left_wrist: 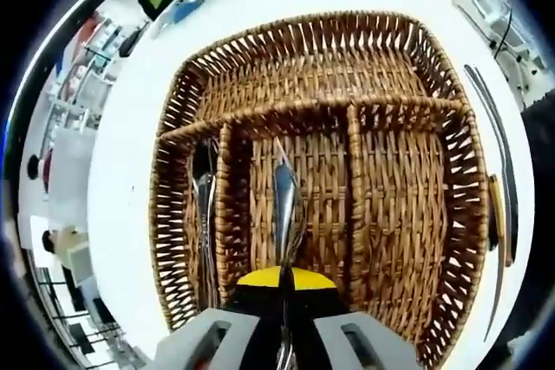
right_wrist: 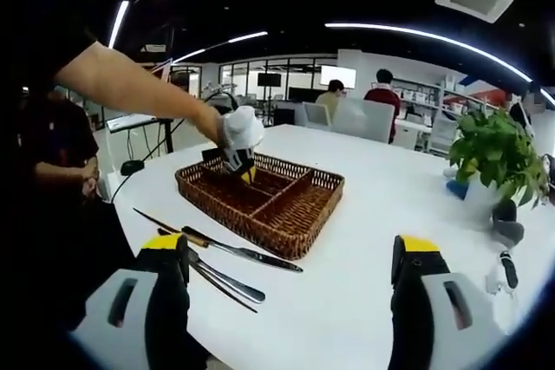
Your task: Arrange the knives, forks, and spoons in their matching storage slots by inserting each utensil handle-first until every utensil is classified and aligned in the correct compartment
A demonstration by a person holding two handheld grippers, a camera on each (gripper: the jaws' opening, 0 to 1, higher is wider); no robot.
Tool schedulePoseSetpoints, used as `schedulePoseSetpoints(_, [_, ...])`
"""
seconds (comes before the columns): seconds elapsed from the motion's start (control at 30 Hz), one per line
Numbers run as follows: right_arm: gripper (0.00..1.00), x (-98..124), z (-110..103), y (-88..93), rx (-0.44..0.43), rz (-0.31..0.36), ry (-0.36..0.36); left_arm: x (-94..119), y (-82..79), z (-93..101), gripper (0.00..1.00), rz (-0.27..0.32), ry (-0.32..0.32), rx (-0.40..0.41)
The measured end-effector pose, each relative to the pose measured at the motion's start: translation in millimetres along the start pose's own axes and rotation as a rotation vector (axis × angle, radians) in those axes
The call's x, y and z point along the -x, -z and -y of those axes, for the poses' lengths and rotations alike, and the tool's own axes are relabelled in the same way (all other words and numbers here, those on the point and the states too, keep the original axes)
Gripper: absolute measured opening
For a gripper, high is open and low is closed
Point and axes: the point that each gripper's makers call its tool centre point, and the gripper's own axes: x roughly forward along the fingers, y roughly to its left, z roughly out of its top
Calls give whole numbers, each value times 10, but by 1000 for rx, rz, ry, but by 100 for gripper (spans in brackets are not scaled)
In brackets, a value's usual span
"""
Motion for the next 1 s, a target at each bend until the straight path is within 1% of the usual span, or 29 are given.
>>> schedulePoseSetpoints(0.07, [99,-5,-4,17,-1,-4,-3,-17,-9,5,0,1,-13,-6])
schedulePoseSetpoints(0.1, [99,-12,-1,24,-1,-8,-3,-29,3,24,0,-4,-12,8])
schedulePoseSetpoints(0.17, [99,-16,9,17,0,-7,0,-56,10,58,0,3,-11,-4])
schedulePoseSetpoints(0.2, [99,-16,10,7,-1,-4,-1,-61,-3,83,0,19,-10,-26])
schedulePoseSetpoints(0.23, [99,-17,7,-9,-3,1,-2,-47,-17,43,0,28,-35,-44])
schedulePoseSetpoints(0.27, [99,-17,6,-12,-3,2,-2,-38,-19,53,1,38,-33,-43])
schedulePoseSetpoints(0.3, [99,-20,-3,-21,0,3,-5,-15,-48,31,3,70,-49,-32])
schedulePoseSetpoints(0.33, [99,-23,-11,-23,2,2,-7,11,-59,-16,8,87,-71,-12])
schedulePoseSetpoints(0.37, [99,-25,-17,-27,3,1,-8,41,-71,-56,15,106,-90,11])
schedulePoseSetpoints(0.4, [99,-24,-24,-40,6,2,-9,101,-113,-109,21,153,-105,58])
schedulePoseSetpoints(0.43, [99,-23,-27,-55,7,5,-10,155,-145,-101,26,185,-98,98])
schedulePoseSetpoints(0.47, [99,-17,-29,-83,8,9,-10,231,-179,-165,36,233,-121,161])
schedulePoseSetpoints(0.53, [99,-10,-33,-128,10,17,-11,320,-185,-230,50,272,-143,192])
schedulePoseSetpoints(0.57, [99,-8,-38,-161,16,20,-12,394,-158,-275,56,282,-174,194])
schedulePoseSetpoints(0.6, [99,-6,-39,-173,19,21,-12,417,-137,-294,57,281,-188,200])
schedulePoseSetpoints(0.63, [99,5,-41,-232,29,30,-12,478,-97,-320,56,293,-196,205])
schedulePoseSetpoints(0.7, [99,18,-43,-282,32,40,-11,539,-56,-327,56,302,-206,236])
schedulePoseSetpoints(0.73, [99,37,-52,-339,36,51,-13,602,-6,-349,58,315,-225,275])
schedulePoseSetpoints(0.77, [99,45,-56,-362,40,55,-13,650,19,-361,59,328,-237,295])
schedulePoseSetpoints(0.8, [99,65,-54,-395,45,62,-13,718,69,-378,61,351,-251,346])
schedulePoseSetpoints(0.83, [99,75,-54,-417,45,67,-13,774,100,-361,66,378,-245,385])
schedulePoseSetpoints(0.87, [99,92,-54,-446,40,72,-13,812,135,-344,69,390,-240,409])
schedulePoseSetpoints(0.9, [99,99,-55,-459,38,75,-13,861,155,-326,73,416,-238,437])
schedulePoseSetpoints(0.93, [99,127,-60,-520,28,91,-17,955,148,-301,78,479,-234,463])
schedulePoseSetpoints(1.0, [99,144,-59,-553,21,99,-18,1057,158,-270,84,531,-232,492])
